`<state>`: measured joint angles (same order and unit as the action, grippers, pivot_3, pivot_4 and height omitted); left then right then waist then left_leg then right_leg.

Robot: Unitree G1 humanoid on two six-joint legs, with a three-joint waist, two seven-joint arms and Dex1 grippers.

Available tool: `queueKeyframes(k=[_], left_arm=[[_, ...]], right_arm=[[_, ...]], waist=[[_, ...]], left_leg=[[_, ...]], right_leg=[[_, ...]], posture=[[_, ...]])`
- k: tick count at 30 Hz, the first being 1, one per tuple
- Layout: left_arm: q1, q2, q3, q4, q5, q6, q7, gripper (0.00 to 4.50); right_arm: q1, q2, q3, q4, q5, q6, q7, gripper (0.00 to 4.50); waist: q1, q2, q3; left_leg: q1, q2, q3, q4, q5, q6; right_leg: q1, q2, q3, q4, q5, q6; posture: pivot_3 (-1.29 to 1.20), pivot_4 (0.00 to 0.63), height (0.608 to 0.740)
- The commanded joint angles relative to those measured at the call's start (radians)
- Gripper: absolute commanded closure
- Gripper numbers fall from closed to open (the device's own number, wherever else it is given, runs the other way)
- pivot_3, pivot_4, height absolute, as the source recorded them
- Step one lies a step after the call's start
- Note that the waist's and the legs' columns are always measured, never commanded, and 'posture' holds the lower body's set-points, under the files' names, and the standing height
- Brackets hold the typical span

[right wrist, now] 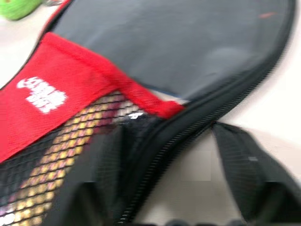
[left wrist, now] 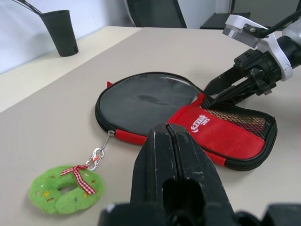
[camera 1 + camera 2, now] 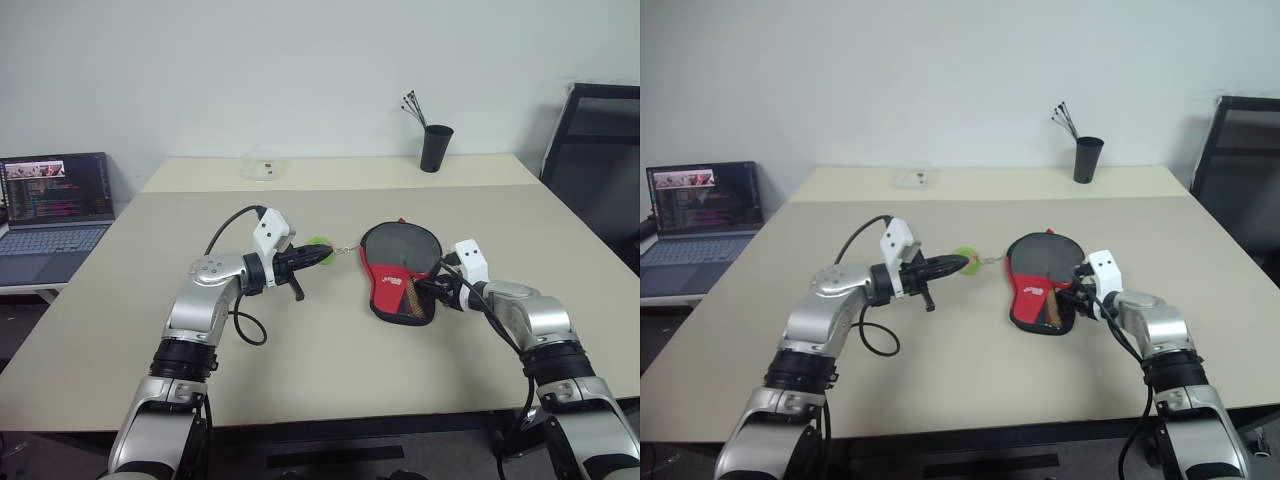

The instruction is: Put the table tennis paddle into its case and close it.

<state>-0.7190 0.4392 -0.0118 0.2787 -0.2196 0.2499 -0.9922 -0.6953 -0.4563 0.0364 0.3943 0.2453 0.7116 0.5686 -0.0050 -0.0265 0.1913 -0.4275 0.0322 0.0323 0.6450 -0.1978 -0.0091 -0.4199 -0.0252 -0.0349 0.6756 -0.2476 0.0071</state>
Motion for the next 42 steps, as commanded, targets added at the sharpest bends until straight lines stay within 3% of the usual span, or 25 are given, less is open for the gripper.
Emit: queueKeyframes(k=[1, 6, 7, 13, 22, 31, 42], left_arm=[[-0.003, 0.022, 0.007, -0.045, -0.009, -0.016, 0.004, 4.5], [0.06, 0.078, 0.023, -0.099, -0.04, 0.018, -0.037, 4.5], [0.085, 0.101, 0.03, -0.117, -0.054, 0.031, -0.055, 4.5], [0.224, 0.232, 0.063, -0.216, -0.11, 0.096, -0.121, 4.5], [0.355, 0.301, 0.073, -0.366, -0.17, 0.15, -0.155, 4.5], [0.421, 0.326, 0.066, -0.456, -0.207, 0.183, -0.171, 4.5], [0.438, 0.358, 0.066, -0.467, -0.229, 0.176, -0.198, 4.5]], right_arm=[[0.016, 0.018, 0.04, 0.012, -0.031, 0.027, 0.007, 2.98], [-0.003, 0.056, 0.045, 0.013, -0.038, 0.032, 0.006, 4.39], [-0.01, 0.064, 0.043, 0.01, -0.038, 0.033, 0.007, 4.46], [-0.055, 0.109, 0.045, -0.03, -0.019, 0.065, 0.034, 4.46], [-0.07, 0.194, 0.08, -0.143, 0.01, 0.162, 0.049, 4.46], [0.066, 0.213, 0.097, -0.428, 0.059, 0.344, 0.011, 4.46], [0.283, 0.216, -0.003, -0.807, 0.145, 0.615, -0.11, 4.46]], waist=[[0.0, -0.001, -0.001], [-0.012, -0.002, -0.002], [-0.016, -0.002, -0.002], [-0.03, -0.002, -0.002], [-0.04, -0.002, -0.002], [-0.029, -0.002, -0.002], [-0.024, -0.002, -0.002]], left_leg=[[0.0, 0.0, 0.0, 0.0, 0.0, 0.0], [0.003, 0.001, 0.001, 0.0, 0.0, 0.0], [0.003, 0.001, 0.001, 0.0, 0.0, 0.0], [0.004, 0.012, 0.002, -0.001, 0.0, 0.0], [0.01, 0.015, 0.008, -0.007, 0.0, 0.0], [0.01, 0.014, 0.011, -0.012, -0.001, -0.001], [0.011, 0.015, 0.013, -0.014, -0.002, -0.003]], right_leg=[[0.0, 0.0, 0.0, 0.0, 0.0, 0.0], [0.001, 0.0, 0.001, 0.002, 0.0, 0.0], [0.0, 0.0, 0.002, 0.002, 0.0, 0.0], [0.0, 0.003, 0.002, 0.002, -0.001, -0.001], [-0.001, 0.005, 0.011, 0.004, -0.001, -0.004], [-0.003, 0.006, 0.013, 0.001, -0.003, -0.006], [-0.003, 0.005, 0.015, -0.001, -0.003, -0.006]], posture=[[0.0, 0.15, 0.74], [0.0, 0.15, 0.74], [0.0, 0.15, 0.74], [0.0, 0.15, 0.74], [0.0, 0.15, 0.74], [0.0, 0.15, 0.74], [0.0, 0.15, 0.74]])
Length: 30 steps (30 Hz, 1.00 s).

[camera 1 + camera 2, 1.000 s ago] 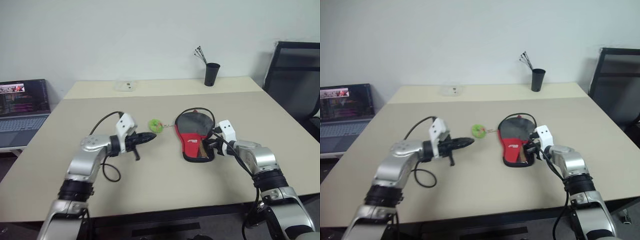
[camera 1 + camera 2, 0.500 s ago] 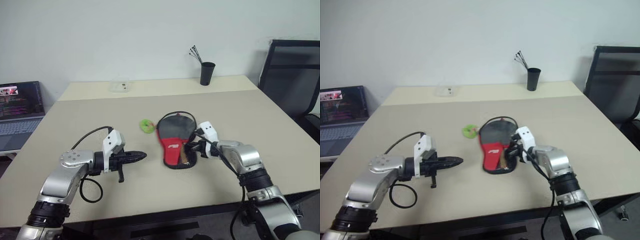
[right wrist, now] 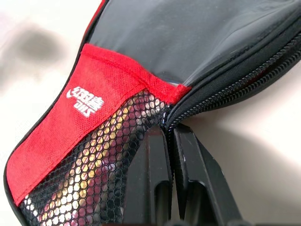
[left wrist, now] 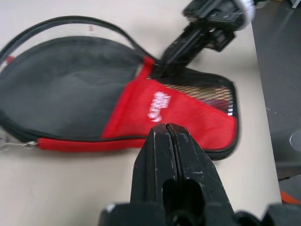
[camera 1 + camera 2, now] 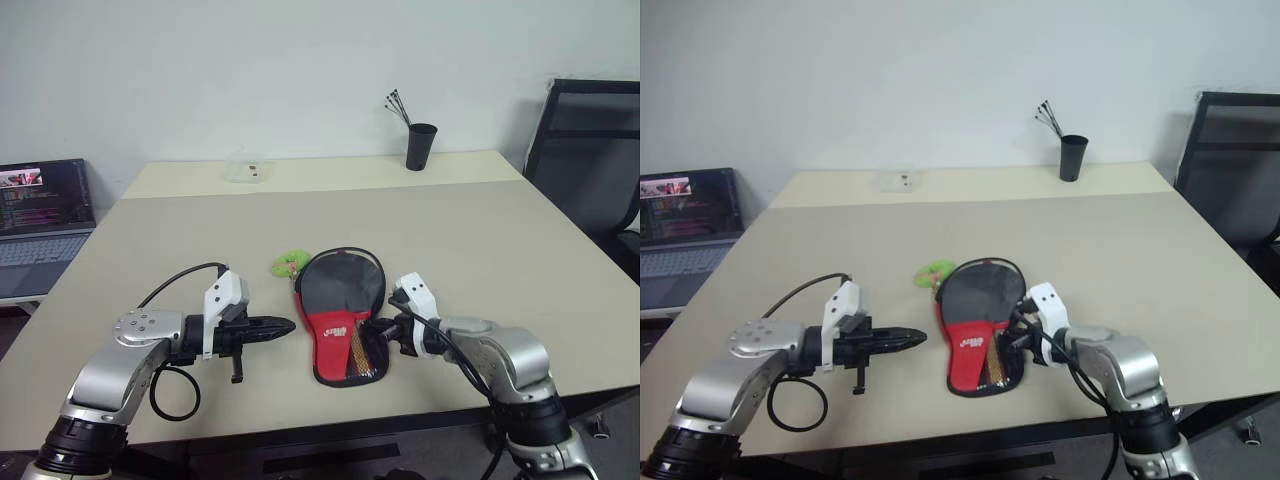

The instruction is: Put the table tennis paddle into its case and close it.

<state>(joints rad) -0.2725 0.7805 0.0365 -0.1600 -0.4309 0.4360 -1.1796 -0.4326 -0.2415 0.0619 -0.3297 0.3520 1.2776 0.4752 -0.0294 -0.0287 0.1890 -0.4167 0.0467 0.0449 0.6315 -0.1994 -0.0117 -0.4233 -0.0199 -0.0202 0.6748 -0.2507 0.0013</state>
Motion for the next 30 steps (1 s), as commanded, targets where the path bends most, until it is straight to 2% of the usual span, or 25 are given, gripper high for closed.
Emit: queueKeyframes(k=[1, 12, 22, 25, 30], left_arm=[[-0.013, 0.017, 0.016, -0.025, -0.018, -0.011, -0.012, 4.5], [-0.032, 0.017, 0.003, -0.002, -0.005, -0.025, -0.022, 4.5], [-0.038, 0.006, -0.003, 0.003, 0.004, -0.031, -0.006, 4.5], [-0.034, -0.001, 0.005, -0.004, -0.002, -0.016, 0.015, 4.5], [-0.024, -0.018, 0.027, -0.008, -0.012, 0.0, 0.066, 4.5]], right_arm=[[0.032, 0.0, -0.035, -0.101, 0.045, 0.062, -0.022, 4.46], [0.127, -0.026, -0.071, -0.225, 0.112, 0.151, -0.055, 4.46], [0.119, -0.006, -0.071, -0.209, 0.112, 0.141, -0.108, 4.46], [0.122, -0.099, -0.049, -0.247, 0.105, 0.087, -0.075, 3.8], [0.085, -0.217, -0.109, -0.33, 0.205, 0.058, 0.038, 2.23]], waist=[[0.0, 0.0, 0.0], [0.0, 0.0, 0.0], [0.0, 0.0, 0.0], [0.0, 0.0, 0.0], [0.001, -0.001, 0.0]], left_leg=[[0.0, 0.0, 0.0, 0.0, 0.0, 0.0], [0.0, -0.001, 0.0, -0.001, 0.0, -0.001], [0.0, 0.0, 0.0, -0.001, -0.001, -0.001], [0.0, -0.001, 0.0, -0.001, -0.001, -0.001], [0.0, -0.001, 0.001, -0.001, -0.001, -0.001]], right_leg=[[0.0, 0.0, 0.0, 0.0, 0.0, 0.0], [0.0, 0.0, 0.0, -0.002, 0.0, 0.0], [0.0, 0.0, 0.0, -0.003, 0.0, 0.0], [0.0, 0.0, 0.0, -0.003, 0.0, 0.0], [0.001, 0.0, 0.0, -0.004, 0.0, 0.0]], posture=[[0.0, 0.15, 0.74], [0.0, 0.15, 0.74], [0.0, 0.15, 0.74], [0.0, 0.15, 0.74], [0.0, 0.15, 0.74]])
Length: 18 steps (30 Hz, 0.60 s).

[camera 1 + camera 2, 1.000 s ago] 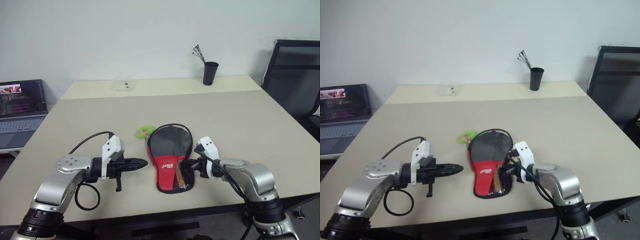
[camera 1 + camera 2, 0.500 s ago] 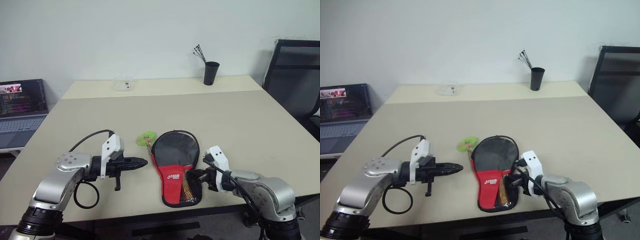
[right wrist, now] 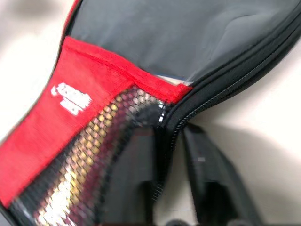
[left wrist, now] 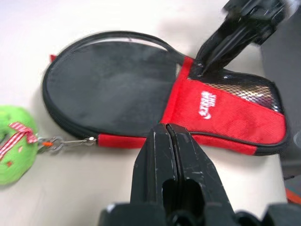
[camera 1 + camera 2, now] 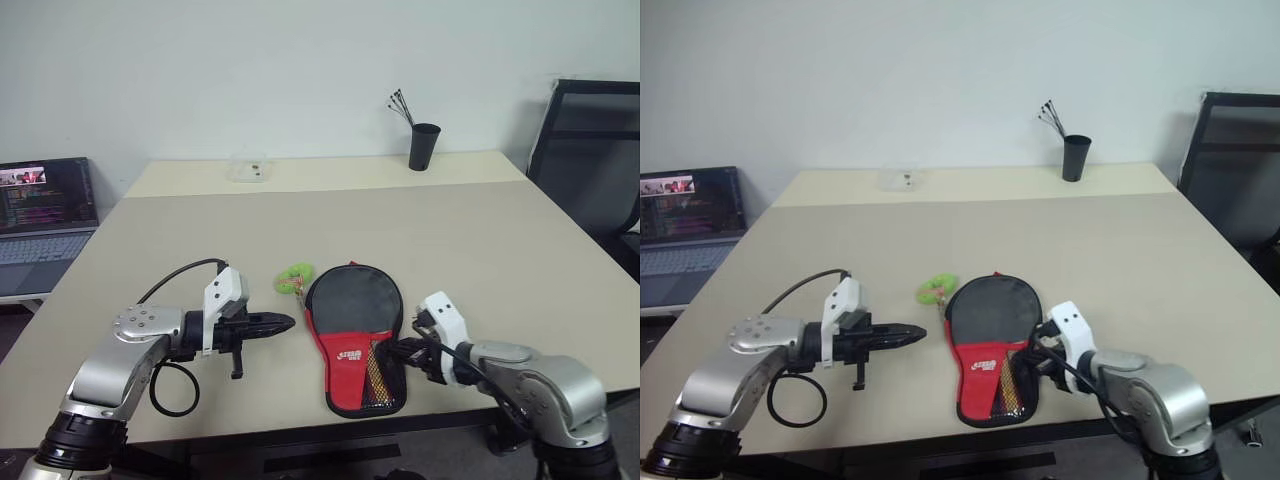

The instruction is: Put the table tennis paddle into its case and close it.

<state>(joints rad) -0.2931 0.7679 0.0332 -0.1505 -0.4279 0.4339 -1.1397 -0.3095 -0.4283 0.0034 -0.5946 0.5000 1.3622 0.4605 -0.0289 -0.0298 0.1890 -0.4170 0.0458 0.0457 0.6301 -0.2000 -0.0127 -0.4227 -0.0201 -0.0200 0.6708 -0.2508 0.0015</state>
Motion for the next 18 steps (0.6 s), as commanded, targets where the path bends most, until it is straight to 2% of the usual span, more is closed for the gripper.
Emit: queueKeyframes(k=[1, 6, 7, 10, 15, 18], left_arm=[[-0.002, -0.007, 0.032, -0.016, -0.015, 0.003, 0.035, 4.5], [-0.023, -0.021, 0.041, 0.024, -0.008, 0.011, 0.089, 4.5], [-0.031, -0.021, 0.039, 0.035, -0.005, 0.01, 0.092, 4.5], [-0.053, -0.024, 0.035, 0.069, 0.009, -0.012, 0.106, 4.5], [-0.095, -0.031, 0.034, 0.154, 0.051, -0.038, 0.155, 4.5], [-0.141, -0.053, 0.04, 0.22, 0.076, -0.039, 0.219, 3.95]], right_arm=[[-0.051, -0.044, -0.063, -0.068, 0.071, -0.031, 0.065, 1.89], [-0.129, -0.077, -0.096, -0.051, 0.152, -0.097, 0.149, 0.25], [-0.142, -0.077, -0.084, -0.038, 0.156, -0.12, 0.159, 0.05], [-0.173, -0.078, -0.034, 0.001, 0.152, -0.182, 0.184, 0.05], [-0.243, -0.061, 0.08, 0.147, 0.054, -0.32, 0.172, 0.05], [-0.273, -0.025, 0.137, 0.224, 0.001, -0.386, 0.153, 0.0]], waist=[[0.0, 0.0, 0.0], [-0.002, -0.001, 0.0], [-0.002, -0.001, 0.0], [-0.001, -0.001, 0.001], [-0.001, -0.001, 0.001], [0.0, -0.002, 0.001]], left_leg=[[0.0, 0.0, 0.0, 0.0, 0.0, 0.0], [0.0, 0.001, 0.0, 0.0, 0.0, 0.0], [0.0, 0.001, -0.001, 0.0, 0.0, 0.0], [0.0, 0.001, -0.001, 0.0, 0.0, 0.0], [0.0, 0.0, 0.001, 0.0, 0.0, 0.0], [0.0, 0.0, 0.001, 0.0, 0.0, 0.0]], right_leg=[[0.0, 0.0, 0.0, 0.0, 0.0, 0.0], [0.0, 0.0, 0.0, 0.001, 0.0, 0.0], [0.0, 0.0, 0.0, 0.0, 0.0, 0.0], [0.0, 0.001, -0.001, 0.0, 0.0, 0.0], [0.0, 0.001, 0.001, 0.0, 0.0, 0.0], [0.0, 0.001, 0.0, 0.0, 0.0, 0.0]], posture=[[0.0, 0.15, 0.74], [0.0, 0.15, 0.74], [0.0, 0.15, 0.74], [0.0, 0.15, 0.74], [0.0, 0.15, 0.74], [0.0, 0.15, 0.74]])
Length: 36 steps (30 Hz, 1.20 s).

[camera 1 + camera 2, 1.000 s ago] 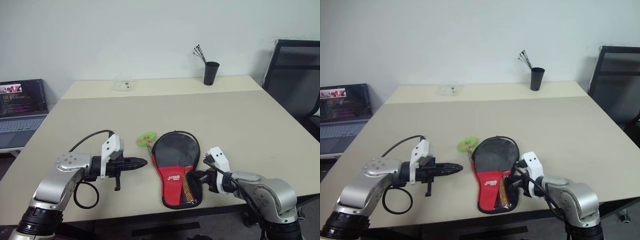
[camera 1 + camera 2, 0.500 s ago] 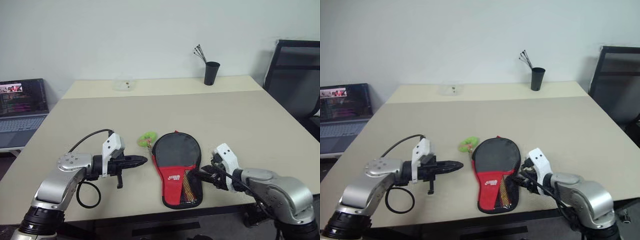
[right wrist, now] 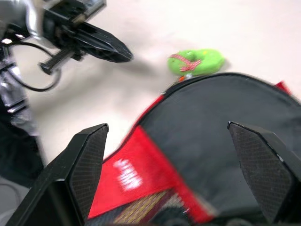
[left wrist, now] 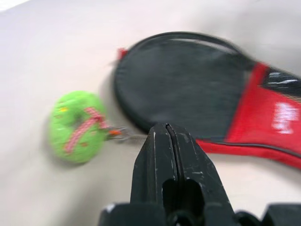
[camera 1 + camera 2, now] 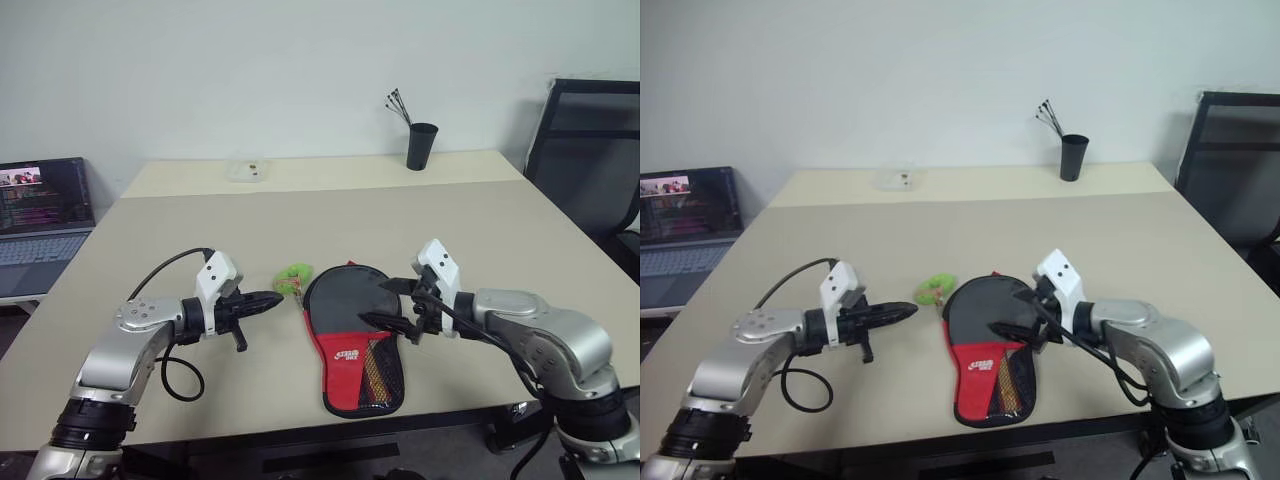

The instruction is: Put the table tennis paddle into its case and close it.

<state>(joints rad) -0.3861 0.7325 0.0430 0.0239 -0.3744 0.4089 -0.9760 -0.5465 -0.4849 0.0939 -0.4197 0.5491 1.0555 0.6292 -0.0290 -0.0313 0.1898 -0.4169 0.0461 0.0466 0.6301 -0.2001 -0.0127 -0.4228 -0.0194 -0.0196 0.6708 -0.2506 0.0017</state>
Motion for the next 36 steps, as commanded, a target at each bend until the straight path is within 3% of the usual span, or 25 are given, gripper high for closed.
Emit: queueKeyframes(k=[1, 11, 20, 33, 36], left_arm=[[-0.061, -0.023, 0.026, 0.061, 0.032, -0.015, 0.068, 3.64], [-0.229, -0.131, -0.003, 0.273, 0.09, 0.026, 0.182, 0.02], [-0.356, -0.195, -0.058, 0.484, 0.143, 0.081, 0.161, 0.02], [-0.475, -0.272, -0.105, 0.776, 0.232, -0.035, 0.116, 0.02], [-0.475, -0.278, -0.098, 0.796, 0.238, -0.051, 0.118, 0.61]], right_arm=[[-0.042, 0.046, 0.065, 0.071, -0.067, -0.098, -0.023, 0.0], [-0.023, 0.12, 0.182, 0.113, -0.162, -0.181, -0.045, 0.0], [-0.013, 0.146, 0.189, 0.114, -0.184, -0.178, -0.051, 0.0], [-0.009, 0.172, 0.189, 0.111, -0.197, -0.161, -0.079, 0.0], [-0.011, 0.175, 0.192, 0.121, -0.207, -0.171, -0.086, 0.0]], waist=[[0.0, 0.0, 0.0], [0.0, -0.001, 0.0], [0.0, -0.001, 0.0], [0.001, -0.003, -0.001], [0.002, -0.003, -0.001]], left_leg=[[0.0, 0.0, 0.0, 0.0, 0.0, 0.0], [-0.001, 0.0, 0.001, 0.001, 0.0, 0.0], [0.0, 0.0, 0.001, 0.001, 0.0, 0.0], [0.0, 0.0, 0.004, 0.002, 0.0, 0.0], [0.0, 0.0, 0.004, 0.003, 0.0, 0.0]], right_leg=[[0.0, 0.0, 0.0, 0.0, 0.0, 0.0], [-0.001, 0.0, 0.0, 0.001, 0.0, 0.001], [-0.001, 0.0, 0.0, 0.002, 0.0, 0.001], [0.0, 0.0, 0.0, 0.004, 0.0, 0.001], [0.0, 0.0, 0.0, 0.004, 0.0, 0.001]], posture=[[0.0, 0.15, 0.74], [0.0, 0.15, 0.74], [0.0, 0.15, 0.74], [0.0, 0.15, 0.74], [0.0, 0.15, 0.74]])
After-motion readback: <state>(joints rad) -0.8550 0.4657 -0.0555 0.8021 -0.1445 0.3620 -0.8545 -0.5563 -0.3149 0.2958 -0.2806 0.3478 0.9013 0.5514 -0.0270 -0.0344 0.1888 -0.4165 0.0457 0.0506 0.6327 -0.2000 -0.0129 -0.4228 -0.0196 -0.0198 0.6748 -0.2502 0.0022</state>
